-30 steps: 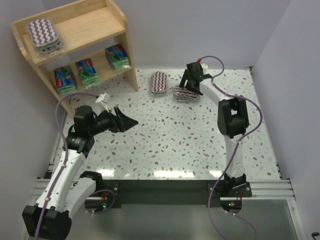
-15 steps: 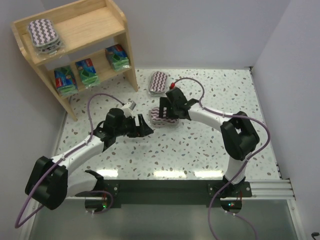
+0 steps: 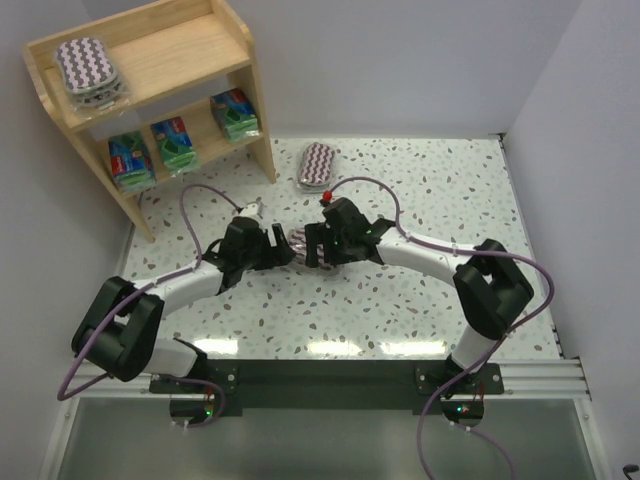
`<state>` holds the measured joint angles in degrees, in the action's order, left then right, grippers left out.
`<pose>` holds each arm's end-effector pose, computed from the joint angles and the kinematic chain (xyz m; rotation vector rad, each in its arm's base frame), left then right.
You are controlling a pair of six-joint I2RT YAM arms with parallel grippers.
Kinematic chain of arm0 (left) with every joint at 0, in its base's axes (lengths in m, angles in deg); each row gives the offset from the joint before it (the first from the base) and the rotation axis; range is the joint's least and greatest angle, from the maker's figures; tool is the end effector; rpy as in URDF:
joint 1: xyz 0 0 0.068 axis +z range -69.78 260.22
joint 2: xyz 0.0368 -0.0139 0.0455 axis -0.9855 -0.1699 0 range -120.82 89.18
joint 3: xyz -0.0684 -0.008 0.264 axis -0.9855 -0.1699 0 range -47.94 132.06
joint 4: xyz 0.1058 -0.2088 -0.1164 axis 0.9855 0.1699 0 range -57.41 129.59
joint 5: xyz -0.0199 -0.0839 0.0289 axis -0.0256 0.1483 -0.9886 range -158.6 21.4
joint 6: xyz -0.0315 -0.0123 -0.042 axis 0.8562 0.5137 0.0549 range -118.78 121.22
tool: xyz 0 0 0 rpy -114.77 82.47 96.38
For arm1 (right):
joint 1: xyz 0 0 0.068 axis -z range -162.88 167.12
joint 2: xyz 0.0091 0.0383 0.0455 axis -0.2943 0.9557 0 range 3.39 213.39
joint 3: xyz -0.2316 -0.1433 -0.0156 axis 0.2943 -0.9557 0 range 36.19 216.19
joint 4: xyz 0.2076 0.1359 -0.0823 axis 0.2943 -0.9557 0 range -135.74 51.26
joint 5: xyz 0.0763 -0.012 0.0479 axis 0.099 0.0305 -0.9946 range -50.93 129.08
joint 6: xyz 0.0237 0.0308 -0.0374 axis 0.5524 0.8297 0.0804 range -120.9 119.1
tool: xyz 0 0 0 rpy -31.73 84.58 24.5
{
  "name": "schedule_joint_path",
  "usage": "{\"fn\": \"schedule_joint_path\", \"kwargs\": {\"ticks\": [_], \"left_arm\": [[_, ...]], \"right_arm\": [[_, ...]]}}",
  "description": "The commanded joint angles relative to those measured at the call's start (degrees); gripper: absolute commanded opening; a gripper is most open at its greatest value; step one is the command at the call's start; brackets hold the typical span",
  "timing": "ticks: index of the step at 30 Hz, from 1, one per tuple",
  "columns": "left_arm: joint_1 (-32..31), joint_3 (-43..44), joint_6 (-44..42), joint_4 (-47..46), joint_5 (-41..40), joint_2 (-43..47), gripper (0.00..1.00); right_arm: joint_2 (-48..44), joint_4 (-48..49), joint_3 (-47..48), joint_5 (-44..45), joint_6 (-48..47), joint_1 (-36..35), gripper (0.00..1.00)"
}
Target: Place and organize the cleaning sponges onto the shelf
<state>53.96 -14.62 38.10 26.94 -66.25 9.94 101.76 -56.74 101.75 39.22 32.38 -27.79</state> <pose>0.2396 -0.1197 0.1678 -0.1954 2.3435 -0.6115 0.2593 0.2583 0.2074 -0.2572 2.5375 0.5701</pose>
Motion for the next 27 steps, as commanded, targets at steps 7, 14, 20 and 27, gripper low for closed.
{"fn": "schedule_joint_path", "kwargs": {"ticks": [7,14,20,27], "left_arm": [[0.07,2.61,-2.78,-12.02,1.60,1.81,0.83],[0.42,7.81,-7.25,-10.43,2.40,-0.12,0.83],[0.42,17.46,-14.46,-4.65,8.44,-12.06,0.76],[0.42,23.63,-21.23,4.41,10.67,-18.93,0.70]], "right_arm": [[-3.71,-5.02,-2.37,-3.92,-5.85,-0.01,0.89],[-9.86,-8.54,-1.93,-3.04,-7.52,-0.01,0.91],[-12.76,-12.85,-0.17,-1.11,-8.40,0.08,0.92],[-17.77,-16.63,-1.48,1.52,-7.35,0.26,0.94]]}}
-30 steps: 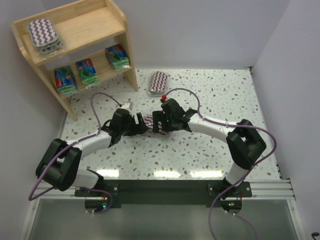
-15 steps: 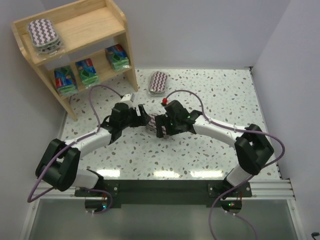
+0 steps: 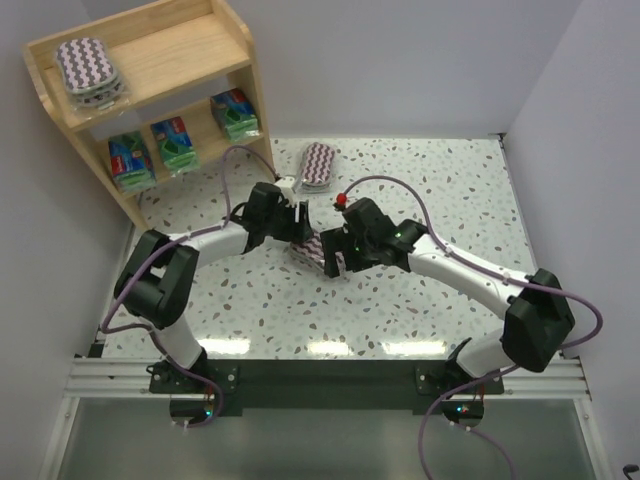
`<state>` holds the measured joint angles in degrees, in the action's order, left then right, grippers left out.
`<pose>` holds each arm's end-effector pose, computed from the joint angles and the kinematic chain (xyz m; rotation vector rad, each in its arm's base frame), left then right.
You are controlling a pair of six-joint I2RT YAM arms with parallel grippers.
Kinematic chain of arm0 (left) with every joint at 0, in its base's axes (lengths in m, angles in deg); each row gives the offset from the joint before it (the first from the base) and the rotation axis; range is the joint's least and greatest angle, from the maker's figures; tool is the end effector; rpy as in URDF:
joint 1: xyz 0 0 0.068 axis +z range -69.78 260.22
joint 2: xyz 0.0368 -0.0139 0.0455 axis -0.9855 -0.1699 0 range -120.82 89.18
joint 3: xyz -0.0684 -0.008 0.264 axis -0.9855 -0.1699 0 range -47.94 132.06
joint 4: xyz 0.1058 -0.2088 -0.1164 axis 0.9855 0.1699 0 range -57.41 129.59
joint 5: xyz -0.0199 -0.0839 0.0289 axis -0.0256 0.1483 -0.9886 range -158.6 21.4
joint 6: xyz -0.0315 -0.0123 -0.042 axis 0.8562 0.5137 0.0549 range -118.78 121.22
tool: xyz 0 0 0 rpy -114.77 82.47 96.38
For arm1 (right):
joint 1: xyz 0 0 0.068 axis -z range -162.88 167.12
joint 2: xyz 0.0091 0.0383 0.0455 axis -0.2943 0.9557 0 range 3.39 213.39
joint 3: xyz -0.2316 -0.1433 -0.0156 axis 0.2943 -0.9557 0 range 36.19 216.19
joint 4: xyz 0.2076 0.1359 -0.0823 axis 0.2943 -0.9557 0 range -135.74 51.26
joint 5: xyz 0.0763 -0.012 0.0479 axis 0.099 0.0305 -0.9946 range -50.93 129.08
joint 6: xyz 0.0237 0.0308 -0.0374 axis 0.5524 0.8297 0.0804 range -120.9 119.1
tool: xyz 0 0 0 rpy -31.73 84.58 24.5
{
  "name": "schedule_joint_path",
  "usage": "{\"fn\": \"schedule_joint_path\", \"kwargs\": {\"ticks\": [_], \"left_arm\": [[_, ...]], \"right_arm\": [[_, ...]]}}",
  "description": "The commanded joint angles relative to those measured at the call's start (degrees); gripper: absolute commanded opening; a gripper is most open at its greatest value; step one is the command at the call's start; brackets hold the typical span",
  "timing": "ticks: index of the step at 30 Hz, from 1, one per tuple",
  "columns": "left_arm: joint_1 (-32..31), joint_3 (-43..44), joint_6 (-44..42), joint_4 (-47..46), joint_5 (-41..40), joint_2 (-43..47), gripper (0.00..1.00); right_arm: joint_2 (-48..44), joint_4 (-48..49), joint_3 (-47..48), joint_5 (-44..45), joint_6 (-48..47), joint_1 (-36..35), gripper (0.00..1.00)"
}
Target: Place and organize the cleaning sponges onto the shelf
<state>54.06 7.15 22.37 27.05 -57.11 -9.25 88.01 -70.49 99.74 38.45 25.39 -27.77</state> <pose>0.3237 -0.1668 0.1834 0.2136 2.2910 -0.6634 0.2205 0.2202 0.2569 -0.4203 2.5377 0.5150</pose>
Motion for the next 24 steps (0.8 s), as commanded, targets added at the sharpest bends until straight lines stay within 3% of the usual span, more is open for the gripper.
{"fn": "schedule_joint_path", "kwargs": {"ticks": [1,5,19,24], "left_arm": [[0.49,2.12,-6.02,5.35,0.91,-0.09,0.70],[0.93,1.69,-6.47,9.32,0.20,0.17,0.70],[1.02,-18.17,6.70,0.19,5.30,14.92,0.65],[1.80,-25.01,13.03,-2.54,2.31,25.11,0.78]], "right_arm": [[-4.55,-3.14,0.26,2.38,-0.18,0.23,0.95],[-6.48,-4.46,-1.14,3.17,0.87,0.41,0.96],[-6.31,-2.09,-5.63,5.90,6.85,0.94,0.96],[-6.84,-0.87,-6.77,4.41,7.29,1.03,0.97]]}}
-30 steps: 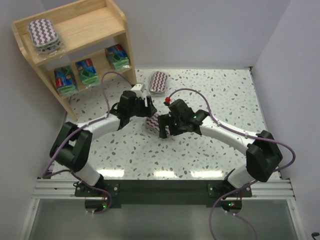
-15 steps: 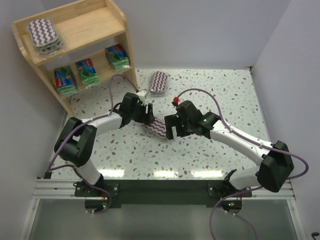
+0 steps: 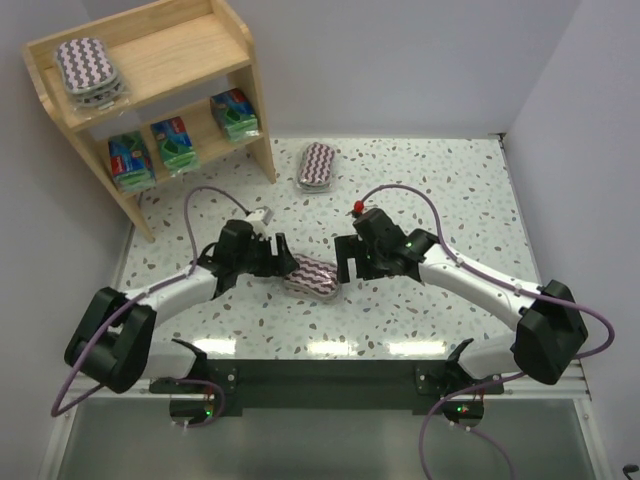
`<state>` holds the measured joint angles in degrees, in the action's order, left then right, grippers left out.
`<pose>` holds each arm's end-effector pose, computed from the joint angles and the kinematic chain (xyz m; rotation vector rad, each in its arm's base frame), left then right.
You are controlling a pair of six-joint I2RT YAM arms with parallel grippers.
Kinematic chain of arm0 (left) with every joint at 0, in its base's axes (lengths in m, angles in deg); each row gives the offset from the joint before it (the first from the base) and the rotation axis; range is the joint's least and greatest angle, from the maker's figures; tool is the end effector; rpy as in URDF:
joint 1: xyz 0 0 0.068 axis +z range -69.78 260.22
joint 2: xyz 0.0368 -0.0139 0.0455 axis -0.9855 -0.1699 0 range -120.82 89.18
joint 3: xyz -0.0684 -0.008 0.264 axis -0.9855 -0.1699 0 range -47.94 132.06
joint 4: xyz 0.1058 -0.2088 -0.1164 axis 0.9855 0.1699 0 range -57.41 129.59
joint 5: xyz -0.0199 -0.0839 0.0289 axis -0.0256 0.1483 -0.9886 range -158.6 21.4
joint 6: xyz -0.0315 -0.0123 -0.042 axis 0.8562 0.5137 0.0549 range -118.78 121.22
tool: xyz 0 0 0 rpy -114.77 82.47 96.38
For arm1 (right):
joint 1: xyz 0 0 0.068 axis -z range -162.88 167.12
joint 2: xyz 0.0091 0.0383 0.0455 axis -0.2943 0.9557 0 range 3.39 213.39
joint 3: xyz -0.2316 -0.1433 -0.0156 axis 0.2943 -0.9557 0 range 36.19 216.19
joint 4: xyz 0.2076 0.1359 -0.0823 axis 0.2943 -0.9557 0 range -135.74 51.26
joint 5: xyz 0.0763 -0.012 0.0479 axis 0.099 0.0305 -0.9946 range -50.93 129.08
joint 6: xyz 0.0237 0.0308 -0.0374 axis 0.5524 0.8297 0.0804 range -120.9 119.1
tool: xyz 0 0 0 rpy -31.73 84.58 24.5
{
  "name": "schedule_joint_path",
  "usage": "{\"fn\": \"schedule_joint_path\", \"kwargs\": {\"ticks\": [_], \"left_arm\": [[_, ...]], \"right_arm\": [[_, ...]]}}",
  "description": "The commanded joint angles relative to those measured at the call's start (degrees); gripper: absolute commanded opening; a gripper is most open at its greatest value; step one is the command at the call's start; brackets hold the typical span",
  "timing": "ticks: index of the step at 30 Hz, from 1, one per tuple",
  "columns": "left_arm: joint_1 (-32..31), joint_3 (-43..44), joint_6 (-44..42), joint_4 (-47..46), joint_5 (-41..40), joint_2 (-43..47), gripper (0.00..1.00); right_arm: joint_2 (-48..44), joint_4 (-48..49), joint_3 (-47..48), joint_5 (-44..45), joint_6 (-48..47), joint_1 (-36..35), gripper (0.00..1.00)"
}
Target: Place and organize the cleaning sponges onto the shelf
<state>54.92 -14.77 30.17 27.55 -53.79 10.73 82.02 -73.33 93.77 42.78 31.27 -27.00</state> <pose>0.2356 -0.1213 0.1702 0.0672 2.3703 -0.7741 0.2026 0.1932 0.2498 -0.2445 2.5868 0.4301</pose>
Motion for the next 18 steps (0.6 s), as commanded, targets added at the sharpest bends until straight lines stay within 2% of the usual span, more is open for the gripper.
{"fn": "schedule_joint_path", "kwargs": {"ticks": [1,4,7,10,12,18], "left_arm": [[1.04,-3.72,7.15,-3.83,-0.84,8.37,0.80],[1.74,-4.87,8.84,-2.97,-0.75,12.70,0.84],[2.80,-5.66,7.27,-2.09,0.66,12.98,0.86],[5.69,-6.97,4.90,-4.70,3.72,10.00,0.86],[8.49,-7.42,4.19,-7.69,8.64,6.41,0.82],[9.74,-5.57,0.67,-12.44,17.70,-0.63,0.79]], "right_arm": [[-0.76,2.42,-1.07,-0.10,1.76,0.26,0.97],[-0.67,3.82,-2.03,-1.33,2.55,0.26,0.97],[-0.67,5.23,-2.91,-2.21,3.17,0.17,0.97],[-0.32,6.20,-3.35,-3.35,3.35,0.26,0.96],[0.03,6.46,-3.27,-3.53,3.35,0.17,0.97],[0.03,6.46,-3.79,-3.62,3.26,0.35,0.97]]}}
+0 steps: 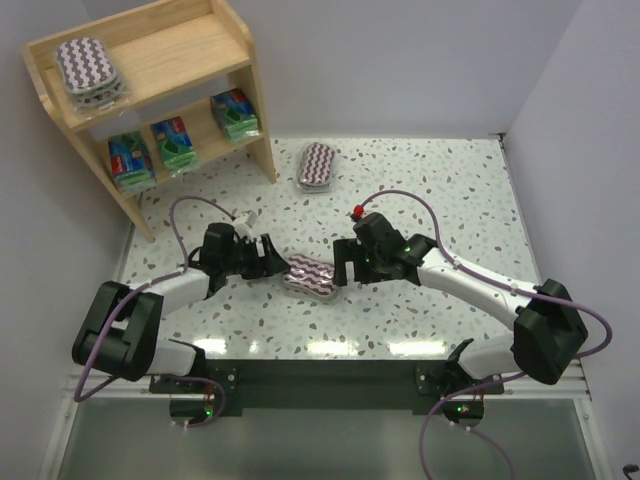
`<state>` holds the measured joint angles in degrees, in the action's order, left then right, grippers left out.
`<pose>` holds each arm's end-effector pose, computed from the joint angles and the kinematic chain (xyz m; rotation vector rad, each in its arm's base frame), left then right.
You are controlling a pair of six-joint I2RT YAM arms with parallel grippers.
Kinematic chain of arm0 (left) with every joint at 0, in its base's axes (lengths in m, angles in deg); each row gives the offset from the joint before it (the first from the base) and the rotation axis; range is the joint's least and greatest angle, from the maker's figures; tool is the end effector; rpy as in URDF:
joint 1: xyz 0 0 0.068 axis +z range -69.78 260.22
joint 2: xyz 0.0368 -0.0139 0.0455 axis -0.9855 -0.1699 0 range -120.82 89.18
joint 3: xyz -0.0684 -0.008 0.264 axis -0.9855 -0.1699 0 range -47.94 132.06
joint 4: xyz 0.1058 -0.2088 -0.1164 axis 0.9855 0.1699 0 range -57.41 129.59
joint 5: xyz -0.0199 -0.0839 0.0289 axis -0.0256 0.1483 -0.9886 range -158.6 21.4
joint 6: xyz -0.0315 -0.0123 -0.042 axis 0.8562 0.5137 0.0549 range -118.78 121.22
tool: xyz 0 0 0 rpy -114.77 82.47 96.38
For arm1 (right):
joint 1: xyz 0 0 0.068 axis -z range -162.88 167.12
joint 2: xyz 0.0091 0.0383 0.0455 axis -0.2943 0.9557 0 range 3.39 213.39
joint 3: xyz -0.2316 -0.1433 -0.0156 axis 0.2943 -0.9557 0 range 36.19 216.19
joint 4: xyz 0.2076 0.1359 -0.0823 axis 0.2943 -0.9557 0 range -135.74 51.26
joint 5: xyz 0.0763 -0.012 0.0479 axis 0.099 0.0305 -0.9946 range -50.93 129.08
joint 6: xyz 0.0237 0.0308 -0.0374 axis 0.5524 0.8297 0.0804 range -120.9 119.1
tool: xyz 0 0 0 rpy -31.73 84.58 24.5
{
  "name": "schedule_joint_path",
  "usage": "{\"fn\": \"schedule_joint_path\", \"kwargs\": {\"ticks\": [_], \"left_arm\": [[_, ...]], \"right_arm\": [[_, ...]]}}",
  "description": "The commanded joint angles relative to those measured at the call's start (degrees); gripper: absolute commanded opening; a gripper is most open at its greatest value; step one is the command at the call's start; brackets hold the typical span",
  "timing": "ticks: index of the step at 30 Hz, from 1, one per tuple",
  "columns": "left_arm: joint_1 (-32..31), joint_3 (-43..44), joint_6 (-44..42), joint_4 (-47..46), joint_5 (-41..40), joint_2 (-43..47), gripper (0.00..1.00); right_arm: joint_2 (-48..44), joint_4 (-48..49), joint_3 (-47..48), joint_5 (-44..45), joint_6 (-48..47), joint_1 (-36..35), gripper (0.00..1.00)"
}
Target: Place and organize the cleaning sponges onto the shelf
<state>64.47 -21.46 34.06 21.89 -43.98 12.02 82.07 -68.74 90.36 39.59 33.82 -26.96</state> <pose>0.2313 -0.0805 0.1510 -0.1128 2.3634 -0.9199 0.2011 0.1942 0.2360 -0.2091 2.6006 0.5210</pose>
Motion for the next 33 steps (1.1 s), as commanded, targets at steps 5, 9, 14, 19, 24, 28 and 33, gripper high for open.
{"fn": "schedule_joint_path", "kwargs": {"ticks": [5,9,14,19,24,28,33], "left_arm": [[0.10,0.16,-2.43,-10.48,12.55,-4.31,0.78],[0.02,-0.73,-1.90,-11.19,13.08,-3.08,0.78],[-0.60,0.50,-3.31,-7.67,9.92,-4.04,0.78],[-0.95,3.13,-3.75,-6.88,8.86,-8.34,0.76],[-2.09,4.90,-3.66,-7.41,9.30,-11.69,0.41],[-2.27,4.20,-2.96,-6.53,9.48,-9.15,0.10],[-2.27,2.26,-0.50,-2.93,9.57,0.07,0.00]], "right_arm": [[1.22,2.84,-0.91,-0.42,0.88,0.22,0.96],[2.36,3.28,-0.91,-0.43,1.14,0.22,0.96],[3.77,4.42,-1.09,-1.74,1.14,0.22,0.96],[4.56,4.69,-1.17,-1.66,0.96,0.13,0.96],[3.86,4.16,-1.17,-1.13,0.70,0.13,0.96],[2.10,3.28,-1.00,-0.87,0.35,0.30,0.96],[-1.24,-0.05,1.02,-0.69,-0.18,0.39,0.96]]}}
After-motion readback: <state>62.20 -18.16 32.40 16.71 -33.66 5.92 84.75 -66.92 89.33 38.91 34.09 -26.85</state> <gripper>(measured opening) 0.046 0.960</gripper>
